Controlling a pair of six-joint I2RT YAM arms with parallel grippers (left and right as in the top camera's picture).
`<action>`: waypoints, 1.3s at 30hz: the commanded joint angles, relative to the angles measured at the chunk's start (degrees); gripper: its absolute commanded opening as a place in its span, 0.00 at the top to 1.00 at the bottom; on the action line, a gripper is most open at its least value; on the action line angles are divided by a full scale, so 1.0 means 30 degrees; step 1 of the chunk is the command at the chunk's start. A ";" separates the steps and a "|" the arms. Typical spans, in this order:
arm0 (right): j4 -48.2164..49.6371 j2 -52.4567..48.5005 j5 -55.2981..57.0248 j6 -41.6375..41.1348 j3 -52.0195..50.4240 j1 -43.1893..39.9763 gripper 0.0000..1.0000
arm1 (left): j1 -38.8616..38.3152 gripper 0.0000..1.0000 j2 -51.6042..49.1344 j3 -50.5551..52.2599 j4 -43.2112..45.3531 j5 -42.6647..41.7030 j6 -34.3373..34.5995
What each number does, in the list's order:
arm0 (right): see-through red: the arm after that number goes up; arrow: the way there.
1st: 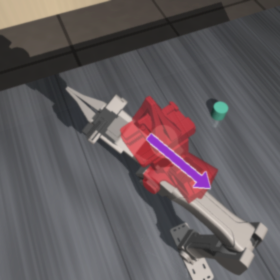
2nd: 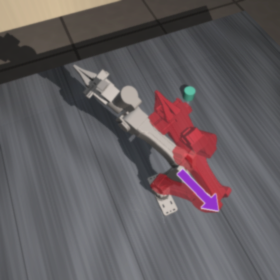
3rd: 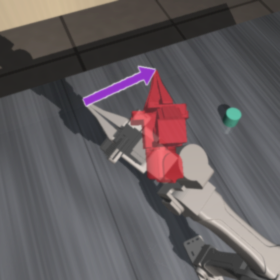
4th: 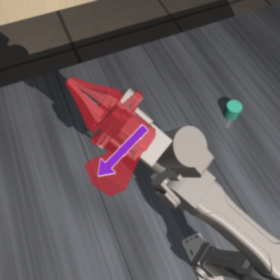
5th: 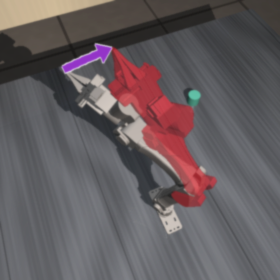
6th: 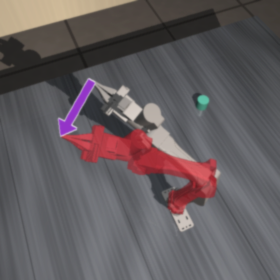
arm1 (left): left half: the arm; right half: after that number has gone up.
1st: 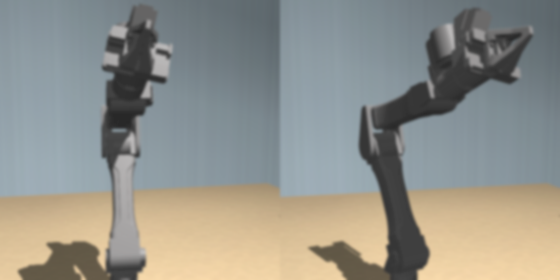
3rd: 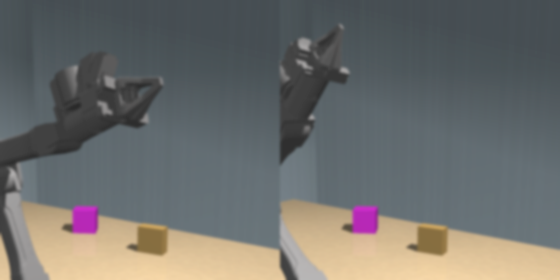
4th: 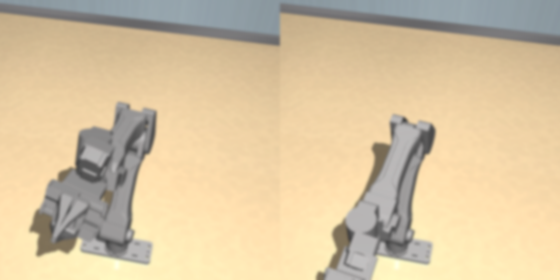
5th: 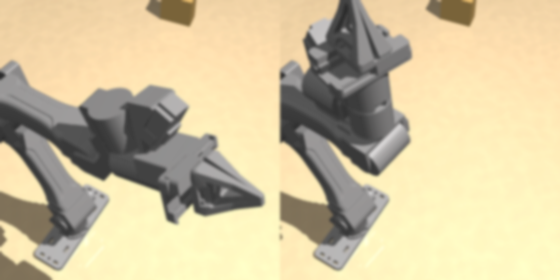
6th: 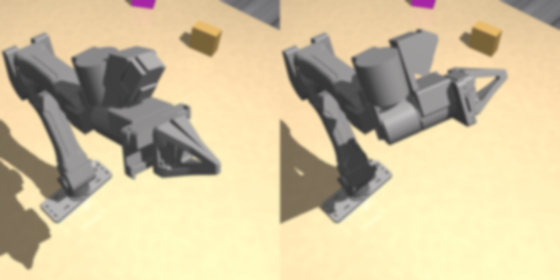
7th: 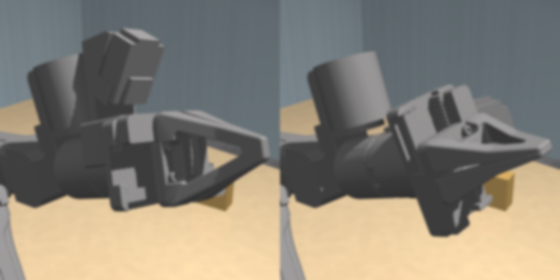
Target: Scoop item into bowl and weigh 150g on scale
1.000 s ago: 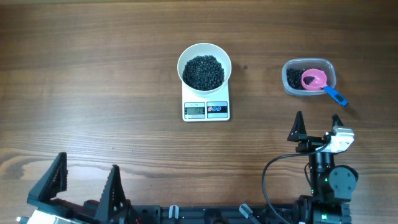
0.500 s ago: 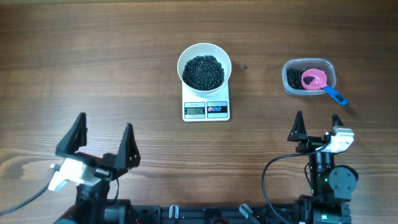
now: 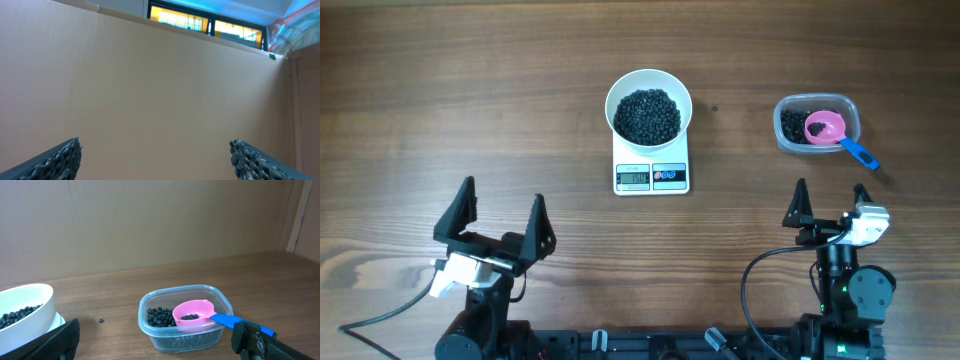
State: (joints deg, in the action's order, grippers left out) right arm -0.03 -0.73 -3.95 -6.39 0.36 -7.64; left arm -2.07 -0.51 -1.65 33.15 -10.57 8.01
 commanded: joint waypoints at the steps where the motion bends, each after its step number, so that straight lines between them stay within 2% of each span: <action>1: 0.0029 0.0153 0.0328 0.0080 -0.0015 0.0058 0.00 | 0.0087 0.00 0.0087 0.0444 -0.0233 -0.0087 0.0022; 6: 0.0029 0.0153 0.0321 0.0080 -0.0015 0.0058 0.00 | 0.0095 0.00 0.0087 0.0444 -0.2630 -0.0080 -0.0117; 14: 0.0029 0.0153 0.0321 0.0087 -0.0015 0.0058 0.00 | 0.0095 0.00 0.0080 0.0444 -0.8655 -0.0087 -0.0102; 17: 0.0029 0.0153 0.0321 0.0087 -0.0015 0.0058 0.00 | 0.0095 0.00 0.0080 0.0444 -1.2407 -0.0080 -0.0095; 39: 0.0029 0.0153 0.0321 0.0080 -0.0015 0.0058 0.00 | 0.0124 0.00 -0.0080 0.0444 -1.2196 -0.0022 -0.0095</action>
State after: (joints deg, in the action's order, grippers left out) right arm -0.05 -0.73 -3.95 -6.39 0.36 -7.64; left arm -2.07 -0.95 -0.38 -2.92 -10.50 7.99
